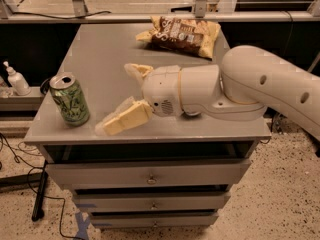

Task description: Knock green can over

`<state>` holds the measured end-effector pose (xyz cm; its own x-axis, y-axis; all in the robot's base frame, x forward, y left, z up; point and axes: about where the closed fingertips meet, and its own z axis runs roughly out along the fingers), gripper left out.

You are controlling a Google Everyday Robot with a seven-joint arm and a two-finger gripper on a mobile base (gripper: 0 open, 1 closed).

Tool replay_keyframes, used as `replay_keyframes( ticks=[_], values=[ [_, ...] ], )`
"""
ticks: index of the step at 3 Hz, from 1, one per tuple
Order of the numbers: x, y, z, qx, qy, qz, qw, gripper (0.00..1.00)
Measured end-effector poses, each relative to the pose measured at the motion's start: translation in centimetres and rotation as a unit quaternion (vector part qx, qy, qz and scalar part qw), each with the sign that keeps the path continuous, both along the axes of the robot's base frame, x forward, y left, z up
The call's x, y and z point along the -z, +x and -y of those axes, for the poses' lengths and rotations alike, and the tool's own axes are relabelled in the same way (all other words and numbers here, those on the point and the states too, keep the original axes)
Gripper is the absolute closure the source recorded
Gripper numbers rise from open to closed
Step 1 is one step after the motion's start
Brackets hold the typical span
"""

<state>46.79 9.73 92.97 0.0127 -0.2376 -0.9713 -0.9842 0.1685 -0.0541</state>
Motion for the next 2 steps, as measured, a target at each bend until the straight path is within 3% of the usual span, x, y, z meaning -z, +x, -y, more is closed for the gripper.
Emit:
replay_keyframes(
  ticks=[2],
  values=[
    [1.9, 0.0, -2.7, -0.017, 0.005, -0.002, 0.9998, 0.0]
  ],
)
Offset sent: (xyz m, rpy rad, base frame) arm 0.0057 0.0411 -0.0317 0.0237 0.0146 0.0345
